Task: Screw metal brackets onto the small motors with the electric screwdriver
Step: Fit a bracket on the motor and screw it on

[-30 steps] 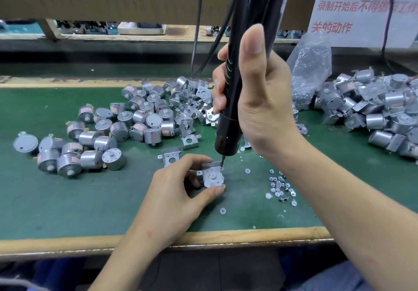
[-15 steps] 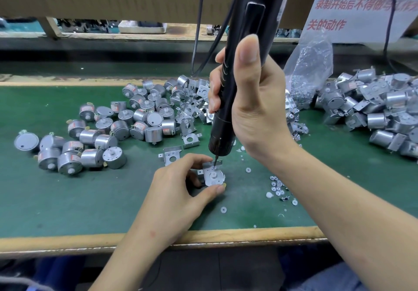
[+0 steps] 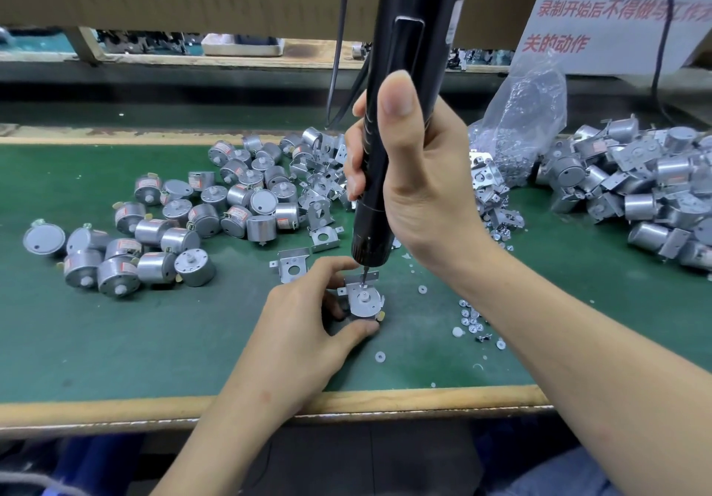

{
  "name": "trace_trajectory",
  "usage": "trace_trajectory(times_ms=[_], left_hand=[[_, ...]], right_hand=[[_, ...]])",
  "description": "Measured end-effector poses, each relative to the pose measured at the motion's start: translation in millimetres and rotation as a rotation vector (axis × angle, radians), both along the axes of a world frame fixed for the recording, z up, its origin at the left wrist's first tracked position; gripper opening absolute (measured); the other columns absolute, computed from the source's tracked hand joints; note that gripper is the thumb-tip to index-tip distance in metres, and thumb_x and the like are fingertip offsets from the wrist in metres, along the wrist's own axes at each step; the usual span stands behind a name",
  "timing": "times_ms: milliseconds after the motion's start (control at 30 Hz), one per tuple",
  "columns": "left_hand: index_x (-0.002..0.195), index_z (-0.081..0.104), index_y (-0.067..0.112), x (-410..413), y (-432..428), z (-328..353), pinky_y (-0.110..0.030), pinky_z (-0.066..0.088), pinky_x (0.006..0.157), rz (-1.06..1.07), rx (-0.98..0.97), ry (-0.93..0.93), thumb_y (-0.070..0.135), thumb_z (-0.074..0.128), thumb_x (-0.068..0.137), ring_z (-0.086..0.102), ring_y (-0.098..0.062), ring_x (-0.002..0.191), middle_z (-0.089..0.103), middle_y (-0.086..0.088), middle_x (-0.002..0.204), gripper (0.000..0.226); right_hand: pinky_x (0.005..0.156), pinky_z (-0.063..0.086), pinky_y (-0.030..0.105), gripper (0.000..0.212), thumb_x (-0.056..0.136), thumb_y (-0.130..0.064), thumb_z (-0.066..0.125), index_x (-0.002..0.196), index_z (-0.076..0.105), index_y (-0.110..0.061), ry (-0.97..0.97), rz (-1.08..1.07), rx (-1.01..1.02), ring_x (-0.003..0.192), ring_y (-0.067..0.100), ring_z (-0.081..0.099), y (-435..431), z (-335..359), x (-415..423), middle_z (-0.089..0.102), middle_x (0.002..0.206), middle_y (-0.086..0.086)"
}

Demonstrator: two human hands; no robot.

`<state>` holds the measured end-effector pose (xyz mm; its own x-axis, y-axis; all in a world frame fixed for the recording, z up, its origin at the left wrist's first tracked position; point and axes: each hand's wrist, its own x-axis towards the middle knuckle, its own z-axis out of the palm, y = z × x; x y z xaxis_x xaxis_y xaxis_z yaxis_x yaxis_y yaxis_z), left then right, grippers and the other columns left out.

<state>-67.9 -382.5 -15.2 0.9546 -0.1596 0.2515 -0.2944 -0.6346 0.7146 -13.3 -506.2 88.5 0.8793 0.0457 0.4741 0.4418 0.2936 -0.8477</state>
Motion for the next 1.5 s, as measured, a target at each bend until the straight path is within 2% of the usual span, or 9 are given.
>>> trace_trajectory(times_ms=[133, 267, 567, 700, 1000, 1133, 1233, 1333, 1500], left_hand=[[0.111, 0.065, 0.034, 0, -1, 0, 0.001, 0.035, 0.071, 0.011, 0.039, -0.023, 0.027, 0.087, 0.072, 0.055, 0.012, 0.081, 0.058, 0.037, 0.08, 0.046], [0.111, 0.064, 0.033, 1, -2, -1, 0.0, 0.034, 0.069, 0.006, 0.059, -0.028, 0.028, 0.086, 0.073, 0.05, 0.019, 0.075, 0.054, 0.038, 0.081, 0.044], [0.114, 0.06, 0.037, 0, -3, -1, -0.008, 0.037, 0.073, 0.027, 0.102, -0.026, 0.037, 0.082, 0.076, 0.049, 0.002, 0.084, 0.053, 0.034, 0.087, 0.044], [0.115, 0.06, 0.036, -1, -4, -1, -0.024, 0.041, 0.074, 0.034, 0.107, -0.03, 0.039, 0.082, 0.077, 0.054, -0.004, 0.086, 0.057, 0.027, 0.092, 0.044], [0.115, 0.06, 0.033, -2, -5, 1, -0.027, 0.043, 0.071, 0.038, 0.132, -0.05, 0.039, 0.081, 0.077, 0.057, -0.008, 0.083, 0.056, 0.028, 0.091, 0.044], [0.115, 0.059, 0.034, -3, -5, 2, -0.033, 0.048, 0.078, 0.03, 0.134, -0.045, 0.04, 0.079, 0.078, 0.061, -0.011, 0.093, 0.066, 0.02, 0.1, 0.042], [0.113, 0.057, 0.038, -2, -4, 1, -0.027, 0.044, 0.072, 0.02, 0.121, -0.039, 0.041, 0.079, 0.079, 0.055, -0.003, 0.082, 0.064, 0.023, 0.095, 0.04], [0.113, 0.057, 0.037, -1, -3, -2, -0.012, 0.033, 0.063, 0.014, 0.131, -0.016, 0.039, 0.079, 0.08, 0.049, 0.008, 0.071, 0.055, 0.034, 0.076, 0.04], [0.114, 0.059, 0.033, -1, -2, 0, -0.003, 0.034, 0.067, -0.009, 0.136, -0.031, 0.034, 0.08, 0.079, 0.048, 0.019, 0.073, 0.046, 0.052, 0.084, 0.041]], right_hand=[[0.046, 0.04, 0.03, 0.062, 0.078, -0.062, 0.071, 0.09, 0.05, -0.005, 0.004, 0.001, -0.018, 0.045, 0.017, 0.047, 0, -2, 2, 0.051, 0.058, 0.003], [0.046, 0.042, 0.03, 0.04, 0.088, -0.043, 0.059, 0.089, 0.052, -0.004, 0.033, -0.016, -0.015, 0.045, 0.019, 0.047, -2, -4, 5, 0.051, 0.057, 0.003], [0.048, 0.044, 0.029, 0.056, 0.086, -0.058, 0.069, 0.089, 0.052, -0.005, 0.033, 0.016, -0.026, 0.046, 0.019, 0.048, -1, -4, 5, 0.052, 0.058, 0.003], [0.046, 0.043, 0.03, 0.038, 0.09, -0.042, 0.06, 0.088, 0.052, -0.005, 0.025, -0.022, -0.028, 0.046, 0.019, 0.048, -1, -6, 5, 0.051, 0.059, 0.005], [0.048, 0.045, 0.032, 0.029, 0.099, -0.029, 0.061, 0.083, 0.051, -0.007, 0.031, -0.132, -0.066, 0.049, 0.02, 0.049, -1, -5, 2, 0.05, 0.062, 0.011], [0.048, 0.045, 0.029, 0.044, 0.094, -0.047, 0.068, 0.083, 0.054, -0.007, 0.067, -0.108, -0.021, 0.048, 0.019, 0.05, -4, -5, 4, 0.053, 0.06, 0.005], [0.051, 0.045, 0.029, 0.066, 0.069, -0.076, 0.057, 0.084, 0.058, -0.012, 0.087, -0.006, 0.017, 0.048, 0.017, 0.049, -18, 4, 9, 0.054, 0.061, 0.002], [0.054, 0.046, 0.031, 0.068, 0.063, -0.078, 0.048, 0.084, 0.06, -0.015, -0.009, -0.022, -0.019, 0.047, 0.017, 0.049, -35, 14, 16, 0.053, 0.061, 0.0], [0.052, 0.043, 0.03, 0.074, 0.061, -0.079, 0.055, 0.087, 0.055, -0.01, 0.022, -0.085, -0.087, 0.046, 0.016, 0.046, -52, 8, 23, 0.051, 0.06, 0.001]])
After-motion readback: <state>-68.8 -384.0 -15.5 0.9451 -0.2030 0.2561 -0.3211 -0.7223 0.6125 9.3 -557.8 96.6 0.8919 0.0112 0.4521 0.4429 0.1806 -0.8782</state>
